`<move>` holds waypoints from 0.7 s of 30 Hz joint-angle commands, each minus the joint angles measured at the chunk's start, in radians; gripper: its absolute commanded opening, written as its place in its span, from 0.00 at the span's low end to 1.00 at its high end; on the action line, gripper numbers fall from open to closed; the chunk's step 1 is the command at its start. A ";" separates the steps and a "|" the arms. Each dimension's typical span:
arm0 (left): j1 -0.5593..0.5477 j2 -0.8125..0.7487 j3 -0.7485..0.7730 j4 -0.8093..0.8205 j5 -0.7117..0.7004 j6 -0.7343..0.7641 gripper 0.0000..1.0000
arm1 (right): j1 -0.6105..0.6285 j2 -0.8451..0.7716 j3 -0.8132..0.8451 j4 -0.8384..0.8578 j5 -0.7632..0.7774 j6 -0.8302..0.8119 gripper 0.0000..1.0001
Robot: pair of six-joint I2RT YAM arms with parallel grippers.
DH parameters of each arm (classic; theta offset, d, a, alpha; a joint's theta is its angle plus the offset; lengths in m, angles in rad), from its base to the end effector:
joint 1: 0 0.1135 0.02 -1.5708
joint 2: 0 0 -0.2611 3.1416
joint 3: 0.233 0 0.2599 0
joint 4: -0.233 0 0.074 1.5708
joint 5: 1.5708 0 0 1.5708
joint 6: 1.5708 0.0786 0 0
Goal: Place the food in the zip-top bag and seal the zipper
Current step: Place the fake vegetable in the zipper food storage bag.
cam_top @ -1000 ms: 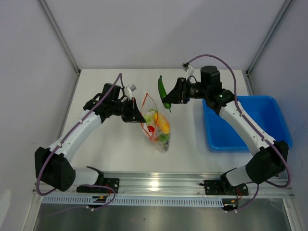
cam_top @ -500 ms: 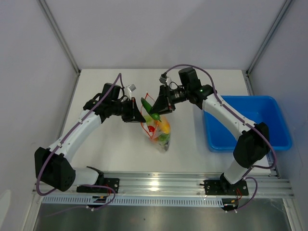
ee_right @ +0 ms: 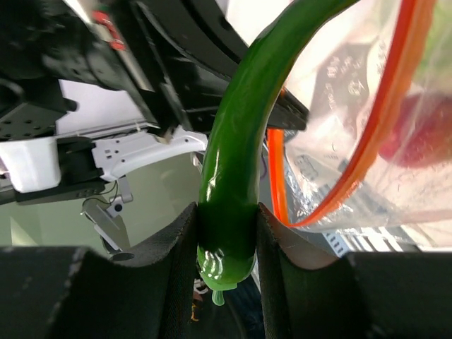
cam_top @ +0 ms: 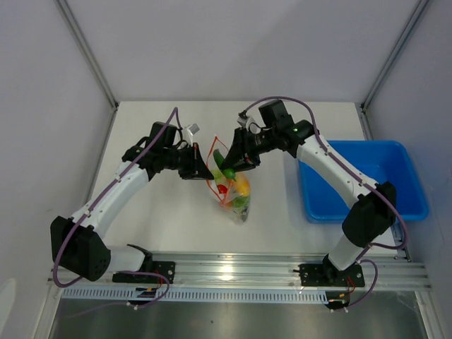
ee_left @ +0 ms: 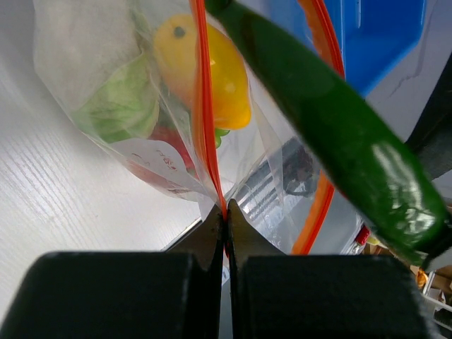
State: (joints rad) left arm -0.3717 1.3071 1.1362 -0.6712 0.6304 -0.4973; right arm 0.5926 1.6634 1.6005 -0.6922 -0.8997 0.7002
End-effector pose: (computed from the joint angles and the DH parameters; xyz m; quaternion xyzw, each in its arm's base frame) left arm 0.2654 -0.1532 0.2791 0.0545 0.8935 -0.4054 0.1854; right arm 0.2889 0.2688 0.3333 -0.1278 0.8347 0.5338 0.0447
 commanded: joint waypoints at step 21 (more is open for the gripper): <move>0.004 -0.028 0.040 0.002 0.006 0.000 0.01 | 0.033 0.206 0.354 -0.253 0.211 -0.114 0.99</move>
State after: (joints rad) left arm -0.3717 1.3071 1.1393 -0.6754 0.6304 -0.4969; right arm 0.6201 1.8706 1.8984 -0.9005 -0.7158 0.6277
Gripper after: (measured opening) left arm 0.005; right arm 0.981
